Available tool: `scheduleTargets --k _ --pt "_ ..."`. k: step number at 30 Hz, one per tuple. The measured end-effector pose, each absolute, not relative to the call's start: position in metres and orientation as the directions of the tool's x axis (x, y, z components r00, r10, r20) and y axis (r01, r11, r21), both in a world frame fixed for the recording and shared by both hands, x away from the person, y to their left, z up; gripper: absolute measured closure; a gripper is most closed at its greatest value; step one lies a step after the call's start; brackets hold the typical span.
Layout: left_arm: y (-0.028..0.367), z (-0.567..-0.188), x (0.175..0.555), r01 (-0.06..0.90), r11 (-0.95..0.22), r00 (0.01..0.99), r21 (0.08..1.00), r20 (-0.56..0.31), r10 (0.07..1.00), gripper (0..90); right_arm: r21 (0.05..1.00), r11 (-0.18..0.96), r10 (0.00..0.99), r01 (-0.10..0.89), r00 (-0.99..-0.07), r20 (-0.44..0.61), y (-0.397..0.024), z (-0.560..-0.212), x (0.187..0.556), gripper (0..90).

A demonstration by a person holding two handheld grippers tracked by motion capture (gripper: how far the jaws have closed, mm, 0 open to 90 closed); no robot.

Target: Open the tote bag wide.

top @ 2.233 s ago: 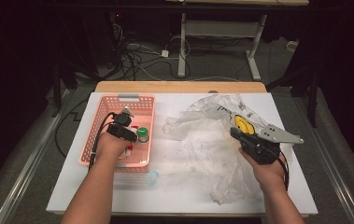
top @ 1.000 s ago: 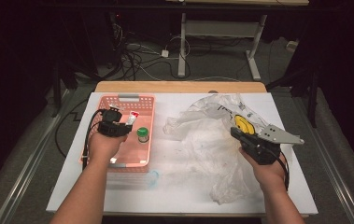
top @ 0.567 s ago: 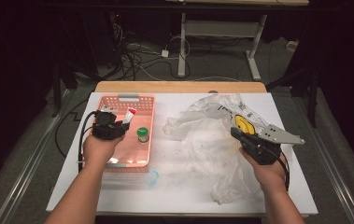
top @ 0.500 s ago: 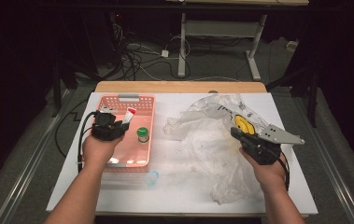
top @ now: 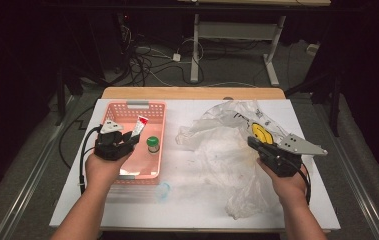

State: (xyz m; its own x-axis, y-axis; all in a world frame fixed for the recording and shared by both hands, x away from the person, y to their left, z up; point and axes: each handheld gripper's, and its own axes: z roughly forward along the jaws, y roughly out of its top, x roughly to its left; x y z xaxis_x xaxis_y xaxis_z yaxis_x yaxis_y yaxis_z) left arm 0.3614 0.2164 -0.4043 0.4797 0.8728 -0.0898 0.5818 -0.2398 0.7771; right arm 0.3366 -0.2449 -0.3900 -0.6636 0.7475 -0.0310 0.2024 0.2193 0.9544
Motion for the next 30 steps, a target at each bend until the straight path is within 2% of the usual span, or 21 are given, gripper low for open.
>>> scheduleTargets --k 13,18,30 --pt "0.21 -0.406 0.334 0.53 -0.224 0.514 0.818 -0.1 0.852 68.5 0.953 0.225 0.744 0.205 -0.667 -0.033 -0.242 -0.391 0.336 90.0" --pt "0.206 -0.406 0.332 0.508 -0.245 0.536 0.825 -0.08 0.84 68.5 0.952 0.227 0.743 0.207 -0.669 -0.032 -0.241 -0.391 0.336 90.0" --pt "0.206 -0.41 0.327 0.497 -0.207 0.546 0.842 -0.118 0.829 68.5 0.952 0.231 0.741 0.201 -0.671 -0.038 -0.241 -0.39 0.335 90.0"
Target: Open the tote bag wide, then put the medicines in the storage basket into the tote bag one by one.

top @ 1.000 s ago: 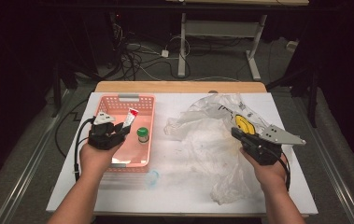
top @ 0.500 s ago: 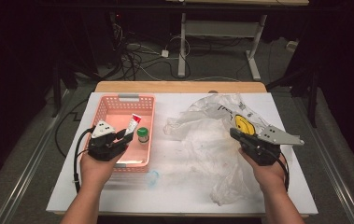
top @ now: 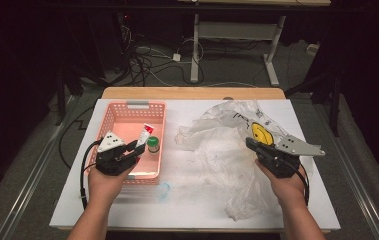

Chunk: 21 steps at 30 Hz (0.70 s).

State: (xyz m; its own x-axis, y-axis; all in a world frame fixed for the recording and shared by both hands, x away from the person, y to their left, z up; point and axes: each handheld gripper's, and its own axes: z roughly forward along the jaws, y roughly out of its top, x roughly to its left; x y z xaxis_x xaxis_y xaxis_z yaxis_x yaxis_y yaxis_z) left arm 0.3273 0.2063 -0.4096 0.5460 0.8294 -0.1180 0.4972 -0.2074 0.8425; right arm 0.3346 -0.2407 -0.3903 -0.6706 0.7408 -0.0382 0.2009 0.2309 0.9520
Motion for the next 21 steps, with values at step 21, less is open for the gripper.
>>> scheduleTargets --k 21 --pt "0.19 -0.397 0.322 0.45 -0.201 0.604 0.87 -0.13 0.787 68.5 0.952 0.228 0.745 0.206 -0.667 -0.034 -0.241 -0.391 0.337 90.0"
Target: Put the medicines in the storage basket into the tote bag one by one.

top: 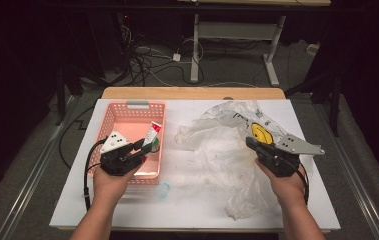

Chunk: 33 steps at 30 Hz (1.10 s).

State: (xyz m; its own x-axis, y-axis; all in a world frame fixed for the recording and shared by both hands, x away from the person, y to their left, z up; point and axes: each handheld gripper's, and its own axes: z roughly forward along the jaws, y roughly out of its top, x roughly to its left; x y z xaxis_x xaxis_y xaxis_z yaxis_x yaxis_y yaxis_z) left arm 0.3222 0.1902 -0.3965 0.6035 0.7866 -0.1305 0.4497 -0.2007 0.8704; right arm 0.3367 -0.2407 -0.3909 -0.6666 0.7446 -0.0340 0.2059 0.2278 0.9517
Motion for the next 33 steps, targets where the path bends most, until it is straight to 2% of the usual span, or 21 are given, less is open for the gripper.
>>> scheduleTargets --k 4,12,33 --pt "0.182 -0.392 0.318 0.428 -0.226 0.624 0.875 -0.105 0.774 68.5 0.95 0.229 0.746 0.213 -0.666 -0.03 -0.241 -0.391 0.337 90.0" --pt "0.168 -0.388 0.31 0.411 -0.219 0.669 0.885 -0.13 0.732 68.5 0.951 0.232 0.742 0.204 -0.67 -0.037 -0.239 -0.39 0.335 90.0" --pt "0.117 -0.404 0.299 0.406 -0.301 0.75 0.863 -0.126 0.649 68.4 0.962 0.208 0.736 0.179 -0.676 -0.034 -0.241 -0.382 0.328 90.0"
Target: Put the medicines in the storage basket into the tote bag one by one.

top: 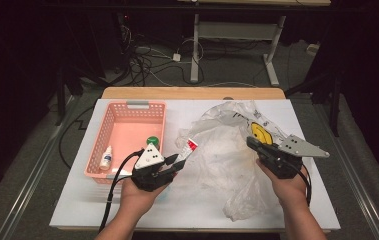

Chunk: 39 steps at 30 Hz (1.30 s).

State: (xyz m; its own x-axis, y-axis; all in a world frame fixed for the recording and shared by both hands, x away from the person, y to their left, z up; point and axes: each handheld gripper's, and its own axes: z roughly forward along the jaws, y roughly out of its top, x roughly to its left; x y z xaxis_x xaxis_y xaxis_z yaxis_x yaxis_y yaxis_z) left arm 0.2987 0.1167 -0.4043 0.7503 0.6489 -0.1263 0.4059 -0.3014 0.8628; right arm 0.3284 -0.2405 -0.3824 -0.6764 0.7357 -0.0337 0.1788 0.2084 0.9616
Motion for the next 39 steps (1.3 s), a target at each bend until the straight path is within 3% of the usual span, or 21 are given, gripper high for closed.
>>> scheduleTargets --k 18,39 --pt "0.092 -0.421 0.299 0.412 -0.338 0.774 0.846 -0.129 0.62 68.4 0.963 0.215 0.724 0.162 -0.688 -0.046 -0.233 -0.38 0.325 90.0" --pt "0.033 -0.44 0.338 0.428 -0.358 0.788 0.83 -0.149 0.598 68.4 0.963 0.216 0.72 0.161 -0.692 -0.045 -0.233 -0.381 0.326 90.0"
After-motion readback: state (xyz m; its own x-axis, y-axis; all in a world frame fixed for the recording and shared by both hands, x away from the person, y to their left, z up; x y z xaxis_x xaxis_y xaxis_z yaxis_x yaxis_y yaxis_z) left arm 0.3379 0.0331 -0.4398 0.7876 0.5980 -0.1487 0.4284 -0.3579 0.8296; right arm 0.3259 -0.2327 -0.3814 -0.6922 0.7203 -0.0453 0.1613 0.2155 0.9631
